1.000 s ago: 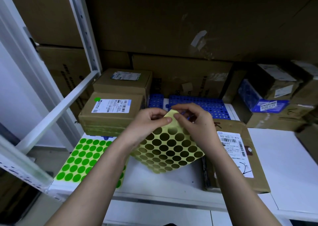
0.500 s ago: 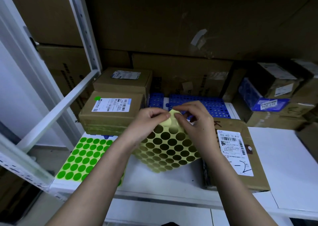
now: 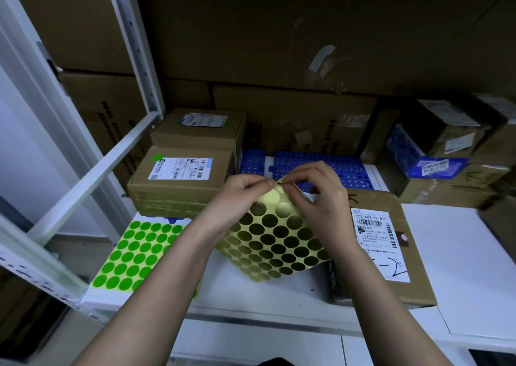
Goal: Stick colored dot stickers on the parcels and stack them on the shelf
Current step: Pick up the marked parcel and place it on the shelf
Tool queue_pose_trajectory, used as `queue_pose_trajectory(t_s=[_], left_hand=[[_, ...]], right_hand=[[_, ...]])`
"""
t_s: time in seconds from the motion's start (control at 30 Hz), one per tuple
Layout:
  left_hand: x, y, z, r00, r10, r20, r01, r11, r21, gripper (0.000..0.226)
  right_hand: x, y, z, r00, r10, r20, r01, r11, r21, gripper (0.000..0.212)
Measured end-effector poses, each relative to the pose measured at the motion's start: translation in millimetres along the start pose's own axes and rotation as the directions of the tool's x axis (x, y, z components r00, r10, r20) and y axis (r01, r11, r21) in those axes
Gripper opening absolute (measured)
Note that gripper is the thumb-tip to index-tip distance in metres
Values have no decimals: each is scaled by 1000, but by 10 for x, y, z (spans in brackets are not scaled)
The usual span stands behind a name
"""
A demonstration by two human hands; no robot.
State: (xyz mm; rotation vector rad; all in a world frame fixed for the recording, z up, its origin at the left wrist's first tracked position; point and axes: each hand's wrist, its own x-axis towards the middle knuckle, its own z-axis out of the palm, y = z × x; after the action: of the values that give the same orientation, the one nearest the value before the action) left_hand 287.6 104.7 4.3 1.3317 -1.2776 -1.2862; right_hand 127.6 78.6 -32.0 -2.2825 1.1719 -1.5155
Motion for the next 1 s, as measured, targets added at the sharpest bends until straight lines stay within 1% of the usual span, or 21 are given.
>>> queue_pose_trajectory(t_s=[0.1, 0.23, 0.4, 0.47, 0.53, 0.6, 0.63, 0.7, 0.83, 0.9, 1.0], left_hand=[[12, -9, 2, 1000, 15, -9, -15, 999, 29, 21], [29, -24, -10, 999, 34, -11, -33, 996, 87, 22], [55, -12, -20, 1000, 18, 17, -20, 995, 93, 24], [70, -13, -17, 1000, 13, 1, -13, 995, 99, 23], [83, -22, -18, 1000, 6, -5, -6, 993, 119, 21], [86, -22, -32, 1000, 2, 0, -2, 989, 146, 19], [89, -18, -46, 1000, 0, 10, -2, 987, 162, 19], [111, -7, -63, 998, -12, 55, -1, 974, 225, 19], [206, -62, -18, 986, -48, 163, -21, 919, 394, 28], [263, -123, 16, 984, -58, 167, -23, 895, 445, 29], [334, -221, 54, 985, -60, 165, -31, 867, 497, 22]], right_hand=[[3, -6, -14, 998, 50, 31, -51, 997, 50, 9], [36, -39, -71, 986, 122, 113, -138, 979, 147, 11], [76, -97, -149, 947, 237, 216, -292, 914, 280, 15], [78, -108, -155, 917, 320, 237, -388, 852, 351, 15], [82, -130, -172, 880, 409, 242, -474, 724, 502, 14], [86, -151, -199, 841, 478, 253, -517, 572, 637, 14], [80, -153, -211, 830, 491, 264, -528, 539, 656, 14], [41, -152, -218, 818, 484, 309, -561, 557, 612, 19], [-112, -67, -165, 773, 513, 374, -633, 589, 502, 45], [-200, -29, -82, 757, 543, 362, -653, 617, 440, 55], [-336, 47, 53, 723, 633, 277, -686, 610, 396, 59]])
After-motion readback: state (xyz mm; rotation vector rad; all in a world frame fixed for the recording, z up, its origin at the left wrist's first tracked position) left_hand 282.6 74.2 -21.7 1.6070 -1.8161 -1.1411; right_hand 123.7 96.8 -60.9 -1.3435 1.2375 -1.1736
